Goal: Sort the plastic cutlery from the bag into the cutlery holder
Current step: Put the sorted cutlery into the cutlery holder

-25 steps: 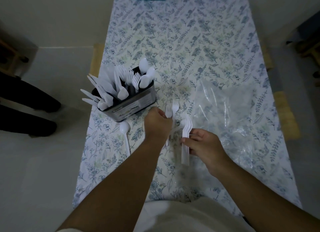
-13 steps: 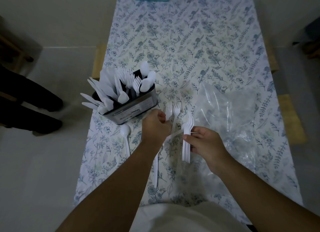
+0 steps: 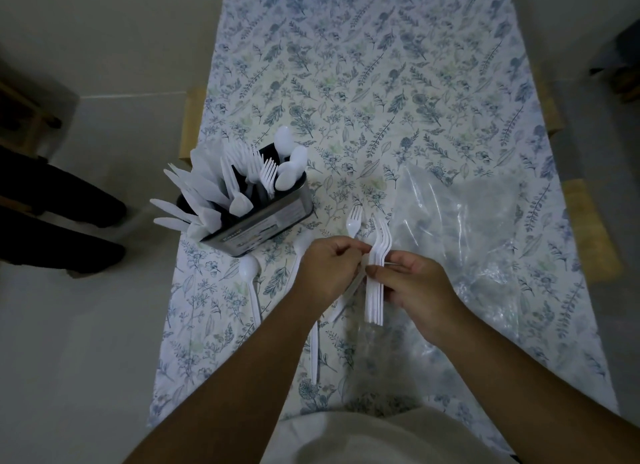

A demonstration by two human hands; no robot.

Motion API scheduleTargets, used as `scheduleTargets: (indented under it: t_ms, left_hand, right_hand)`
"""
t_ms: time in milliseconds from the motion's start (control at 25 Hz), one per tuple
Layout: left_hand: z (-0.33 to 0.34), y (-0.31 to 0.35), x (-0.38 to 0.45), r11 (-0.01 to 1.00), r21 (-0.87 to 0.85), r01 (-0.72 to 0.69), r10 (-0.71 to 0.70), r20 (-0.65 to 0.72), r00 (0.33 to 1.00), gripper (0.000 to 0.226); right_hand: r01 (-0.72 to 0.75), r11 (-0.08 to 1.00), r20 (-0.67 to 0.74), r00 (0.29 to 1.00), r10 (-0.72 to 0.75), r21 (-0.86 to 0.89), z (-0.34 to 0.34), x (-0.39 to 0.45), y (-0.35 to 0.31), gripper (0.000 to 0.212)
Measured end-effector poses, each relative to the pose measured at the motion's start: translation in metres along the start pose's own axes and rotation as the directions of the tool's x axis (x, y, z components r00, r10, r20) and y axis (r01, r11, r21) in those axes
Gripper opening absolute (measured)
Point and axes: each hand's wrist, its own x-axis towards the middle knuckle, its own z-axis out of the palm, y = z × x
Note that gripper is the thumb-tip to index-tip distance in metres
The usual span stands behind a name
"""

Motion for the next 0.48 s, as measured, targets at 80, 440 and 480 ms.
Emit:
scheduleTargets:
  t_ms: [80,440,480]
  left_hand:
    - [0.005,0.001,0.014,0.979,0.2,-0.043,0.077,-0.162,0.984,0.011]
    - [0.019,0.012,0.032,0.917,0.388,-0.094,0.17,-0.168,0.971,0.031]
    - [0.018,0.013,0.022,0.937,0.331,-0.112,0.163,-0.133,0.978,0.036]
  right_hand:
    - [-0.013,1.0,-0.029,1.0,0.012,-0.014,-0.004,0.0,0.001,0.025]
    - [0.057,0.991,-0.101,0.992,-0.069,-0.119,-0.011,-0.006,-0.002,0.022]
    - [0.071,0.988,-0.096,0.992,-0.085,-0.137,-0.011,-0.006,-0.003,0.022]
